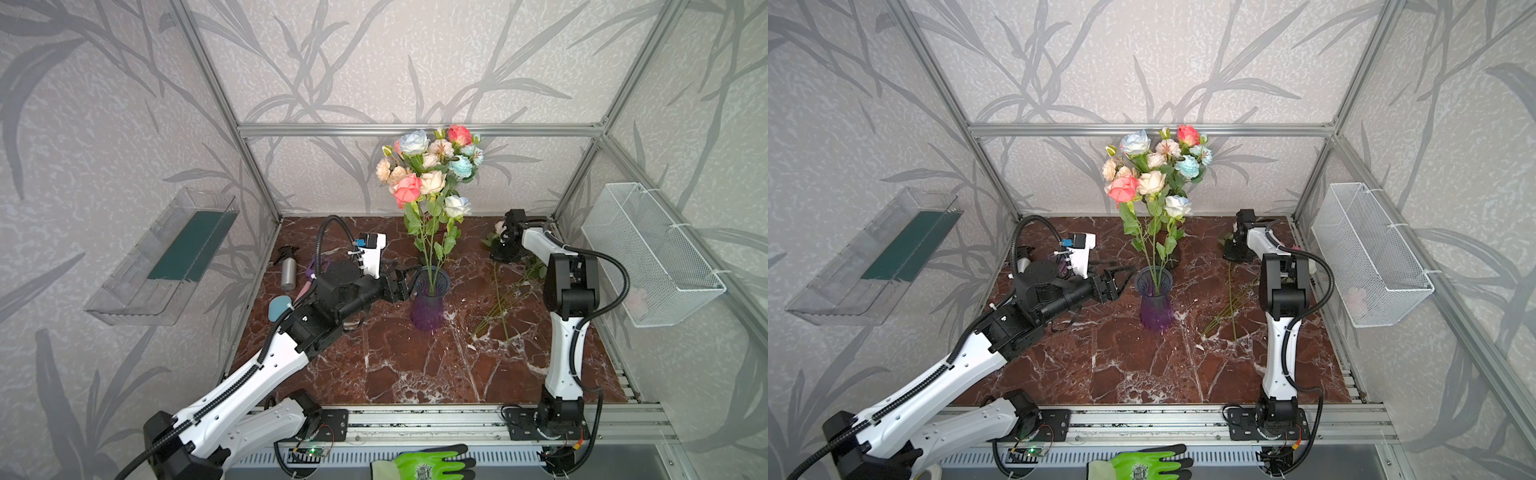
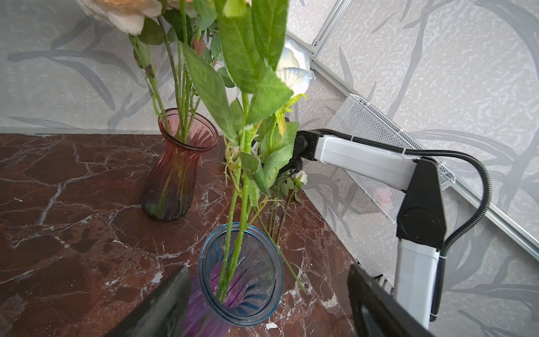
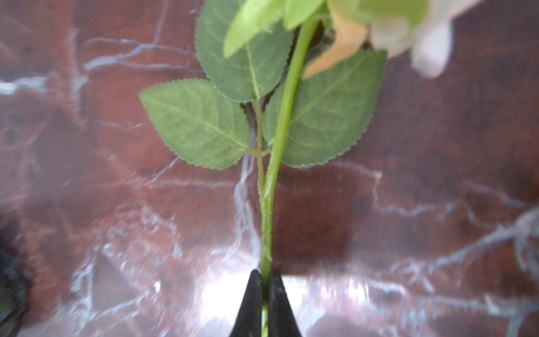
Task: Arrange flowers in a vase
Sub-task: Pick up the flower from the top-right of the table.
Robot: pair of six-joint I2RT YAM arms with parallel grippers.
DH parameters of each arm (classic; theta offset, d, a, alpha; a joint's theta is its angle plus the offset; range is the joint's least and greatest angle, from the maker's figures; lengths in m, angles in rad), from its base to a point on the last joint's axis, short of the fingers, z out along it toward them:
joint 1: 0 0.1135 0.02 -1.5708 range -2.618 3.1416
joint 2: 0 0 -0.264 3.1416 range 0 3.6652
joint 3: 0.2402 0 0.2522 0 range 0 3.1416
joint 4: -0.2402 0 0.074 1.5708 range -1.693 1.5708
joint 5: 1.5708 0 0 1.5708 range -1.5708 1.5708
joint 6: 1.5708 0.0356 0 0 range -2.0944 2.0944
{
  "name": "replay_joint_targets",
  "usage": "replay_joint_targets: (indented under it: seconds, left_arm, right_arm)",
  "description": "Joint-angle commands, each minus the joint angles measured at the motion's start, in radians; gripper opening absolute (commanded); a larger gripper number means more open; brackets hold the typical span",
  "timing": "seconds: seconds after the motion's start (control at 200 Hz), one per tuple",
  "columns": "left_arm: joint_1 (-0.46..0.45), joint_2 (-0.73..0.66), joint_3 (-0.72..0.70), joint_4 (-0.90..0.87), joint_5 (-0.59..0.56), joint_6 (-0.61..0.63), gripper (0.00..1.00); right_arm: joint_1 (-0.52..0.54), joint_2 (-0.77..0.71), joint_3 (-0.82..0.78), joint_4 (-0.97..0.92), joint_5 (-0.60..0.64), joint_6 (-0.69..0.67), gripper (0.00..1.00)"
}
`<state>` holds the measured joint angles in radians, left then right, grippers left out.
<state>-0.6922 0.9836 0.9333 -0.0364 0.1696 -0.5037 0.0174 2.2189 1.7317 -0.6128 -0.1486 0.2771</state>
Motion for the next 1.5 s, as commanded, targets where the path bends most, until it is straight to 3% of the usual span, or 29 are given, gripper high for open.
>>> replay_joint_targets:
  seconds: [0.0,0.42,0.845,1.21,1.495]
  left_arm:
    - [-0.001,-0.014,-0.012,0.019,-0.030,0.027,0.85]
    - [-0.002,-0.030,-0.025,0.016,-0.113,0.070,0.85]
    - [0.001,-0.056,-0.032,0.009,-0.186,0.102,0.86]
    - [0.016,-0.090,-0.044,0.004,-0.287,0.126,0.87]
    - [0.086,-0.118,-0.049,0.003,-0.327,0.110,0.89]
  right_arm:
    - [0.013,-0.137,-0.067,0.125,-0.037,0.041,0.01]
    - [0.066,-0.424,-0.335,0.287,-0.046,0.099,0.00]
    - [0.134,-0.682,-0.504,0.351,-0.013,0.105,0.00]
    - [0.178,-0.864,-0.563,0.363,0.025,0.081,0.00]
    - [0.256,-1.001,-0.517,0.355,0.082,0.048,0.00]
